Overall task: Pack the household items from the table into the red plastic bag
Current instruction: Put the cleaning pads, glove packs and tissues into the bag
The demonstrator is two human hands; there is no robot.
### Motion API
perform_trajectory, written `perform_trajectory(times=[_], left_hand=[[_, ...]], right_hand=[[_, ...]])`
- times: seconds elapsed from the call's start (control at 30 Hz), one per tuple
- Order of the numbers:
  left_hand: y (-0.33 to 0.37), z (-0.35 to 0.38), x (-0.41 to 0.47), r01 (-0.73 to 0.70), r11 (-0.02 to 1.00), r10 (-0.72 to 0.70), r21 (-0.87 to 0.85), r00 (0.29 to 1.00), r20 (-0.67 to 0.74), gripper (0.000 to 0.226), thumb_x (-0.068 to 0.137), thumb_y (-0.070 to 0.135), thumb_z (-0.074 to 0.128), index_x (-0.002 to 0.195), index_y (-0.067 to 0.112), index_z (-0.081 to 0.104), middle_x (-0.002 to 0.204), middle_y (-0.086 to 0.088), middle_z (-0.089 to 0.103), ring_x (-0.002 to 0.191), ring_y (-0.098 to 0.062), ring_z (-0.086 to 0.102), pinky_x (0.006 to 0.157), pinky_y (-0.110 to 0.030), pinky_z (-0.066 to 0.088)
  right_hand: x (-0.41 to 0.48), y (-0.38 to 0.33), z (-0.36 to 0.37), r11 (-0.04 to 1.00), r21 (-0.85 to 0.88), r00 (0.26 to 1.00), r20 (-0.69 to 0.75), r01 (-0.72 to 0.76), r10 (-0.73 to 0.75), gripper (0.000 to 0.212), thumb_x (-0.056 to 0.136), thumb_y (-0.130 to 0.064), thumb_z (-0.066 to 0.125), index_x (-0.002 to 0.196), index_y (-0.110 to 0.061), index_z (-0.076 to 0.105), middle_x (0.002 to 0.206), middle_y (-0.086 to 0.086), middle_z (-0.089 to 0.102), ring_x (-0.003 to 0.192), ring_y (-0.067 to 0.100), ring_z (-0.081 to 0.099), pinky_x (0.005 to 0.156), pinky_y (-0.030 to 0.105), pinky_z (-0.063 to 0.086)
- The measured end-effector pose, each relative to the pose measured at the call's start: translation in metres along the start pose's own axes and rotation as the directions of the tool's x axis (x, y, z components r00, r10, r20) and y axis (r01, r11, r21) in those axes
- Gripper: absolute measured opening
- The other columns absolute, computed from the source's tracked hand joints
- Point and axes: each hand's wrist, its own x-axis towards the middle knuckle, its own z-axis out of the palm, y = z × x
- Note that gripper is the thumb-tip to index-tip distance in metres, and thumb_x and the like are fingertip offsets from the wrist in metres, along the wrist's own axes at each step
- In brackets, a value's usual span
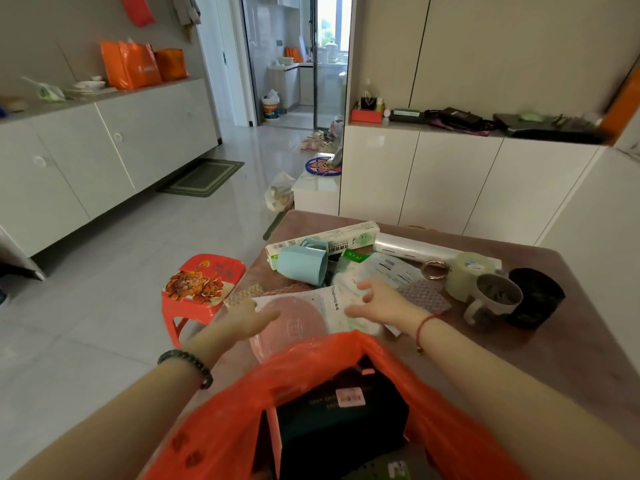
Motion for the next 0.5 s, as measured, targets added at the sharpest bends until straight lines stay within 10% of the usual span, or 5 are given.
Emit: perform_trajectory(times=[0.33,0.5], left_hand=[[-0.037,0.058,0.049,0.205,0.915,-0.228,-0.347,0.973,-0.026,0.050,0.083,0.031,0.066,0.116,-0.004,0.051,0.114,-0.020,0.059,0.107,-0.033,0.059,0.081,-0.035,0.050],[-0.038,0.062,0.055,0.092,0.939,-0.125,-0.333,0.989,-0.081,0.022,0.080,0.022,0.068,0.076,0.007,0.052,0.079,-0.009,0.059,0.073,-0.024,0.059,0.062,-0.034,0.050]], right_hand=[[0.064,0.018,0.083,0.978,0.016,0.975,-0.080,-0.209,0.210,0.096,0.064,-0.031,0.081,0.134,0.000,0.024,0.134,0.015,0.038,0.124,0.028,0.039,0.093,0.032,0.040],[0.067,0.029,0.091,0.938,0.308,0.985,-0.015,-0.159,0.172,0.024,0.080,-0.013,0.066,0.102,-0.003,0.064,0.101,0.012,0.066,0.090,0.021,0.058,0.082,0.033,0.050]])
